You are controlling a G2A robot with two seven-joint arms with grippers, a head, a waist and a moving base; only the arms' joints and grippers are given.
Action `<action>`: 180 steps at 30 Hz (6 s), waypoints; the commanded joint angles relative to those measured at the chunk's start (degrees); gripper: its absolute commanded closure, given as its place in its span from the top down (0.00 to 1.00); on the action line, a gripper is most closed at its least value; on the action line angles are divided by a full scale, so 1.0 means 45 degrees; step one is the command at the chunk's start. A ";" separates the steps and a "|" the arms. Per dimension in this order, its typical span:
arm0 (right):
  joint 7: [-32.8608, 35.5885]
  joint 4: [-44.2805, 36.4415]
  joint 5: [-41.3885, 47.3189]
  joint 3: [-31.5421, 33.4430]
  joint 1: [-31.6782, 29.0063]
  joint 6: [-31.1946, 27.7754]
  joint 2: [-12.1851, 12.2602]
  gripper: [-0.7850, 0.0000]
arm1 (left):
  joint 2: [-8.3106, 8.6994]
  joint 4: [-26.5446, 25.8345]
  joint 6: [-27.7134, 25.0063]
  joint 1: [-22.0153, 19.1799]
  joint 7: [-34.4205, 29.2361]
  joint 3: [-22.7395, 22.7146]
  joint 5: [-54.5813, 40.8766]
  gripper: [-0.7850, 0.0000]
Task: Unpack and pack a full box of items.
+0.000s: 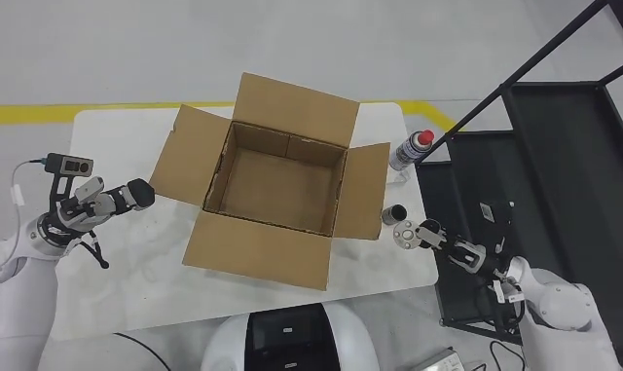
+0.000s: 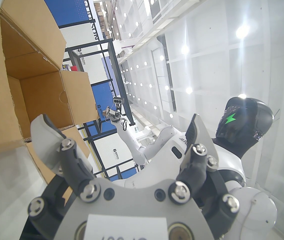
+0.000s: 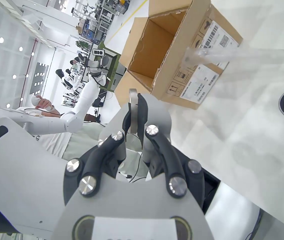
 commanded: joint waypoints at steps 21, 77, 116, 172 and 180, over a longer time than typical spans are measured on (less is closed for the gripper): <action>-0.0003 -0.0004 0.0001 0.0001 -0.0003 -0.0003 -0.0001 0.00 | 0.0000 0.0000 0.0000 0.0000 0.0000 0.0000 0.0000 1.00; -0.2050 1.3358 -0.2432 -0.5620 0.6495 -0.1336 0.0251 0.44 | 0.0000 0.0000 0.0000 0.0000 0.0000 0.0000 0.0000 1.00; 0.0731 0.5336 0.1585 -0.1458 0.1864 -0.0608 0.1794 1.00 | 0.0000 0.0000 0.0000 0.0000 0.0000 0.0000 0.0000 1.00; -1.1026 0.2183 -2.1379 -0.5615 0.1286 0.0736 0.1142 1.00 | 0.0000 0.0000 0.0000 0.0000 0.0000 0.0000 0.0000 1.00; -1.0407 0.3511 -2.2206 -0.6827 0.2385 0.1718 0.1009 1.00 | 0.0000 0.0000 0.0000 0.0000 0.0000 0.0000 0.0000 1.00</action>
